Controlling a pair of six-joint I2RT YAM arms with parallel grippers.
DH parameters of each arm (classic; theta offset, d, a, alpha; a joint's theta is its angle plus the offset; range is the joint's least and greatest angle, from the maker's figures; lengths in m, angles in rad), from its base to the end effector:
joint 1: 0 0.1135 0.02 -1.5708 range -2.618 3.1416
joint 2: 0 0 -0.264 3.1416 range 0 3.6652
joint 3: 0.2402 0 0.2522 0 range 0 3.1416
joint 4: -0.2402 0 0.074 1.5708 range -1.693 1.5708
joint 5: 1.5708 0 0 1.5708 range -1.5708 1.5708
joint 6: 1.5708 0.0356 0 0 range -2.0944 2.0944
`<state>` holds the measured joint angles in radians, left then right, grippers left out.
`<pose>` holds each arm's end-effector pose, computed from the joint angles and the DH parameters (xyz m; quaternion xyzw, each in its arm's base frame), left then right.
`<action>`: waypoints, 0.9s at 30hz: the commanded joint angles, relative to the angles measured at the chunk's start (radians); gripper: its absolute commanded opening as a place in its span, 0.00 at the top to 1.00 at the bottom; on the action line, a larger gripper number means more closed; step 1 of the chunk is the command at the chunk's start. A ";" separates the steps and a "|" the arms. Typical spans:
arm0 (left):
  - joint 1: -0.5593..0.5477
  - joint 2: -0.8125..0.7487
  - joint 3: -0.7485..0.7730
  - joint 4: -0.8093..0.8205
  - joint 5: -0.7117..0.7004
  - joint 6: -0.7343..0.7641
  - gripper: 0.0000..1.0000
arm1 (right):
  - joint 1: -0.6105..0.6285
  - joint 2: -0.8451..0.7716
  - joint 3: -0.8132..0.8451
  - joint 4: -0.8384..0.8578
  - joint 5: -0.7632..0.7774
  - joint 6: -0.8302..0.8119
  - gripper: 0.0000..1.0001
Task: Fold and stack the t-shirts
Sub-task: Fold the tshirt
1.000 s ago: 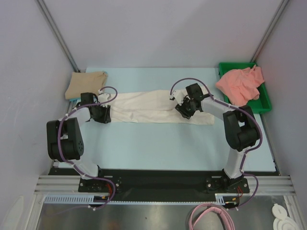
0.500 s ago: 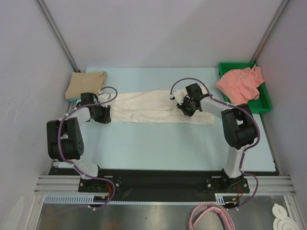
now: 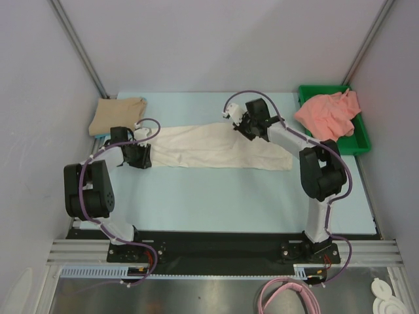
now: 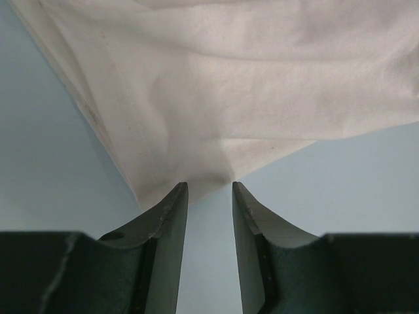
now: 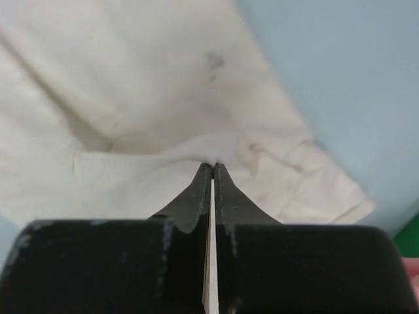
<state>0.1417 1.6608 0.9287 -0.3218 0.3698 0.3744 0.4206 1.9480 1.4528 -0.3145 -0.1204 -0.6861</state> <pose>0.3176 0.0323 0.1641 0.1570 0.9384 -0.1077 0.2883 0.3969 0.1822 0.2162 -0.5061 0.7767 0.0063 0.3749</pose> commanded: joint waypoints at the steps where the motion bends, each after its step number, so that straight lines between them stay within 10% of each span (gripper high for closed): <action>1: -0.005 -0.035 -0.014 0.029 -0.003 0.009 0.61 | 0.000 0.055 0.125 0.069 0.053 0.014 1.00; 3: -0.005 -0.064 -0.025 0.043 -0.020 0.008 0.61 | 0.003 0.031 0.107 0.119 0.077 0.045 0.96; 7: -0.005 -0.146 -0.050 0.061 -0.037 0.029 0.60 | 0.003 -0.102 -0.041 0.233 0.168 0.085 0.21; 10: -0.007 -0.239 -0.077 0.066 -0.011 0.057 0.48 | -0.014 -0.199 -0.114 0.194 0.176 0.135 0.01; 19: -0.028 -0.308 -0.082 -0.058 0.032 0.277 0.46 | -0.209 -0.336 -0.279 0.074 -0.313 0.417 0.01; 27: -0.024 -0.184 -0.033 -0.011 -0.100 0.242 0.48 | -0.397 -0.172 -0.177 -0.107 -0.429 0.442 0.32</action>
<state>0.1162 1.4296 0.8497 -0.3531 0.3305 0.6197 0.0669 1.7435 1.2194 -0.3294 -0.4587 -0.2848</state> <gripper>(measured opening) 0.530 0.686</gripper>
